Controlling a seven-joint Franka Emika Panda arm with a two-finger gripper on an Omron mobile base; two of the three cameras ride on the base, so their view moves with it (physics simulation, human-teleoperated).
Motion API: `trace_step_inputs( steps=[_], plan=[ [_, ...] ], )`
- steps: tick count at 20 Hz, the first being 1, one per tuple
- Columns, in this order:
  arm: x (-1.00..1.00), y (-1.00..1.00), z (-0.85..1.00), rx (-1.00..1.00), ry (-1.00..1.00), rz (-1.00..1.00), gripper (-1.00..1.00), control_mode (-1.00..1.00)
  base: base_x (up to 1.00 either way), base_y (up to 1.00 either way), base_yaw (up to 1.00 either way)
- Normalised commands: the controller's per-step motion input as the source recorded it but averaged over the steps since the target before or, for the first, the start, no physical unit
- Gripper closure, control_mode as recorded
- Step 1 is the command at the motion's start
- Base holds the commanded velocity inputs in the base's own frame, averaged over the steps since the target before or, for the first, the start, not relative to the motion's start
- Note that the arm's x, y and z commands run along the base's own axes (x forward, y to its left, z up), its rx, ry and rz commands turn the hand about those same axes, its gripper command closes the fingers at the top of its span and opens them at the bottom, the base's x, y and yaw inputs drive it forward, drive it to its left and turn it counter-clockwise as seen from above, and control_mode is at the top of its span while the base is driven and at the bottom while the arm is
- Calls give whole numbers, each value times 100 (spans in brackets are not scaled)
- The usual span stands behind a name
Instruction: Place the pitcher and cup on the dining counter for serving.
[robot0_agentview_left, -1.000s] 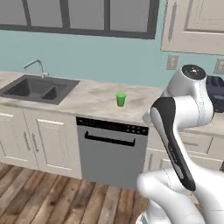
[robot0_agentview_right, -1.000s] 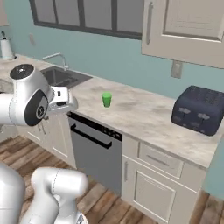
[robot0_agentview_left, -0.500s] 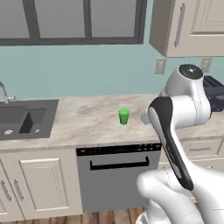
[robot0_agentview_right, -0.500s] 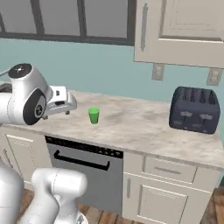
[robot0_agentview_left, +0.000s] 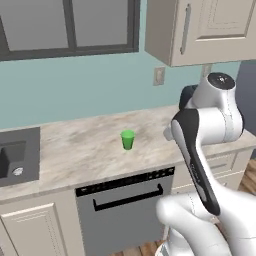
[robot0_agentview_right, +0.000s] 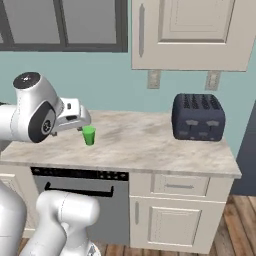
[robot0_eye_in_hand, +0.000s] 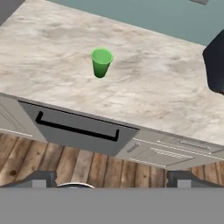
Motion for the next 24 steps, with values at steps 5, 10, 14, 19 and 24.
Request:
trace_step_inputs(
  steps=[5,10,14,19,24],
  plan=[
    [0,0,0,0,0,0,-100,100,1,41,0],
    [0,0,0,0,0,0,-100,100,16,35,8],
    [0,0,0,0,0,0,-100,100,42,20,13],
    [0,0,0,0,0,0,-100,100,43,27,9],
    [0,0,0,0,0,0,-100,100,23,46,5]
  ],
)
